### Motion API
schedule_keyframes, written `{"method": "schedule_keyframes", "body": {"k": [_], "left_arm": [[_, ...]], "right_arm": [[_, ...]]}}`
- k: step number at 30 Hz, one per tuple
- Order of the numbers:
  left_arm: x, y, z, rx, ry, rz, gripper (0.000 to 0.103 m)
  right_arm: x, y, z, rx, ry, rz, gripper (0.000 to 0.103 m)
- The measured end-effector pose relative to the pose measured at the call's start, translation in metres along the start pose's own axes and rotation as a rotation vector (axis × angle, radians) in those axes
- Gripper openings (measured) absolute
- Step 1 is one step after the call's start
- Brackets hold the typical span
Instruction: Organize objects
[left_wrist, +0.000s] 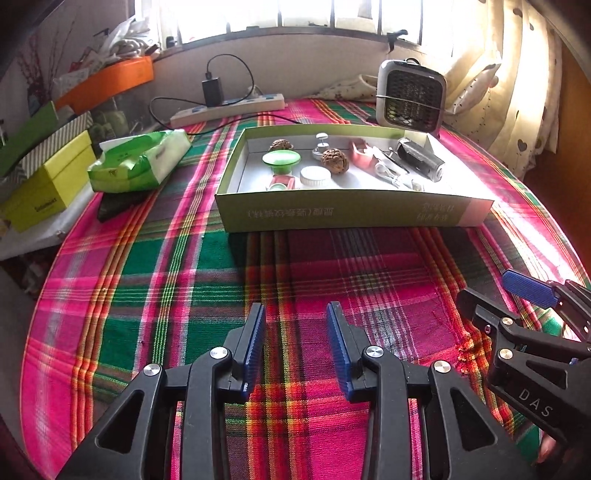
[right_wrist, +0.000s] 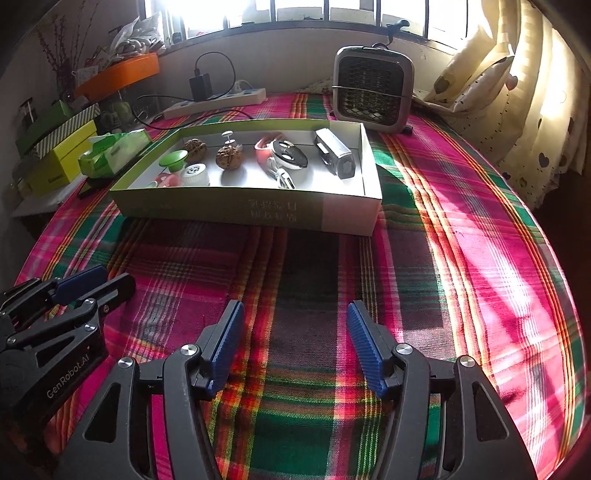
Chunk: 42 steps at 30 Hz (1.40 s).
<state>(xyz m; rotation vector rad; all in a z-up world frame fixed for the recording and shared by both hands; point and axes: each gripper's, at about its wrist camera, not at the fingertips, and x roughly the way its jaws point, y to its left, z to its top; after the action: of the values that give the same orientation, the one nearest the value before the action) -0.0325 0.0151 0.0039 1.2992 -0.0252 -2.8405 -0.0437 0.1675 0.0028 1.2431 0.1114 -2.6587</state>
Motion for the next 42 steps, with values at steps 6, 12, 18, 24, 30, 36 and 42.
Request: {"method": "schedule_keyframes", "body": {"k": [6, 12, 18, 24, 30, 36, 42], "left_arm": [[-0.0020, 0.0000, -0.0037, -0.007, -0.019, 0.006, 0.033], [-0.0028, -0.0010, -0.0067, -0.007, -0.021, 0.010, 0.034], [-0.0042, 0.0003, -0.0089, -0.022, -0.019, 0.002, 0.035], [-0.0045, 0.0005, -0.0084, -0.022, -0.019, 0.007, 0.036], [-0.0044, 0.0004, -0.0087, -0.022, -0.019, 0.007, 0.037], [-0.0047, 0.0008, -0.0085, -0.023, -0.019, 0.005, 0.037], [-0.0046, 0.0007, -0.0085, -0.023, -0.019, 0.006, 0.037]], "right_arm": [[-0.0022, 0.0005, -0.0049, -0.007, -0.009, -0.020, 0.062], [-0.0040, -0.0016, -0.0094, 0.003, -0.012, -0.032, 0.073], [-0.0037, -0.0015, -0.0095, 0.005, -0.011, -0.036, 0.075], [-0.0039, -0.0015, -0.0104, 0.008, -0.013, -0.041, 0.076], [-0.0039, -0.0015, -0.0104, 0.008, -0.013, -0.042, 0.076], [-0.0039, -0.0021, -0.0106, 0.010, -0.013, -0.043, 0.077], [-0.0039, -0.0022, -0.0105, 0.009, -0.013, -0.043, 0.077]]}}
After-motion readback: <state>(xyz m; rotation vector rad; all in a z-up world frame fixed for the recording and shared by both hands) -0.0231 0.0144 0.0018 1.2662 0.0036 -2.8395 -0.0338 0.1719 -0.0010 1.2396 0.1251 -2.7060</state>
